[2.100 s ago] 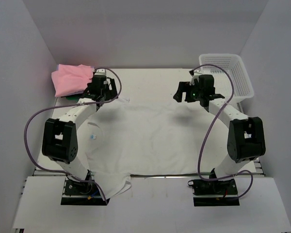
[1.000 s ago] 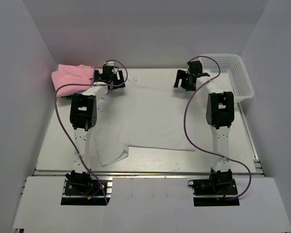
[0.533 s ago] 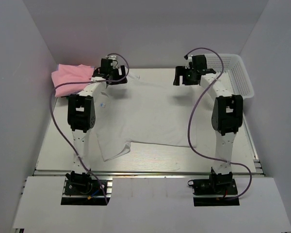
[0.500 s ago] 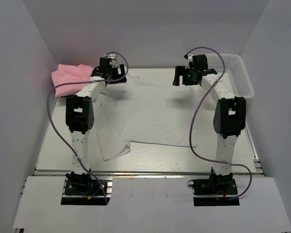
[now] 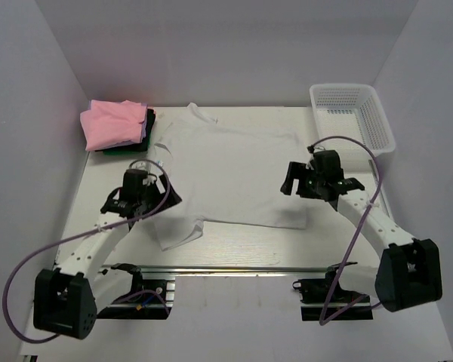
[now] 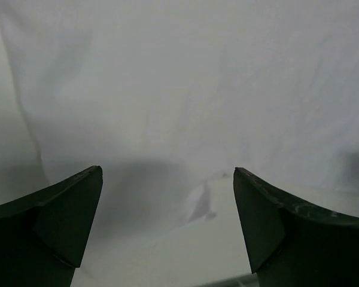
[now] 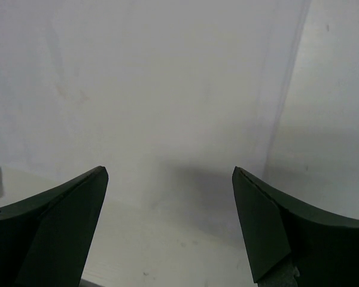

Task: Fold and stack the t-shirts
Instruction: Flatten out the tshirt, then grap the side of the flattened tshirt closest away from the robot with both arms

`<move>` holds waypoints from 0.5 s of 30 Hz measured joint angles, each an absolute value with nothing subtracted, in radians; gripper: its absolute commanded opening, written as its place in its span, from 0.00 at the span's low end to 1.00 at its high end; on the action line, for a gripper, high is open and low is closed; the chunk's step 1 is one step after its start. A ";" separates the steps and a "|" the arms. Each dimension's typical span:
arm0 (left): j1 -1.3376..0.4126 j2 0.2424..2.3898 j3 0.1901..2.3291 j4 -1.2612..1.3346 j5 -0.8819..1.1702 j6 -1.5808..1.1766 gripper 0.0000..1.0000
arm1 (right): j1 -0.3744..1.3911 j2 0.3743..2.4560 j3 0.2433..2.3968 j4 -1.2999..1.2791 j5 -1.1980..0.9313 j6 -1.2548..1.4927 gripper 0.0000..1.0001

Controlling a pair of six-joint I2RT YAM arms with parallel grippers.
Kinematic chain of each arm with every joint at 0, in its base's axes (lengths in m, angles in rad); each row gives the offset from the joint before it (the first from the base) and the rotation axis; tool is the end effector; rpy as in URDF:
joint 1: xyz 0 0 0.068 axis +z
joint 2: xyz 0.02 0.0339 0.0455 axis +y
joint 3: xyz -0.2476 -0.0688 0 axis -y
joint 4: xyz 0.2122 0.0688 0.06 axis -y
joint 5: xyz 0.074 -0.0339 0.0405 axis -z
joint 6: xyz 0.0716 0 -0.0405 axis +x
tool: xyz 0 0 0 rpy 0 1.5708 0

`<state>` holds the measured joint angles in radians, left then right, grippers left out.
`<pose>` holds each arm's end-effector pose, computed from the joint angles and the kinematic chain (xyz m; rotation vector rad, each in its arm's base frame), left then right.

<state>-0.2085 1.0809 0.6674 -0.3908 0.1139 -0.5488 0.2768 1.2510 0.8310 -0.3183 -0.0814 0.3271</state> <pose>0.2161 -0.0540 0.1971 -0.3557 2.3994 -0.4899 0.2561 0.0788 0.2190 0.0167 2.3398 0.3985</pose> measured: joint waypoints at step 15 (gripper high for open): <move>-0.242 0.941 0.480 -0.783 0.081 -0.784 0.84 | 0.275 1.030 0.636 -0.486 0.009 0.430 0.90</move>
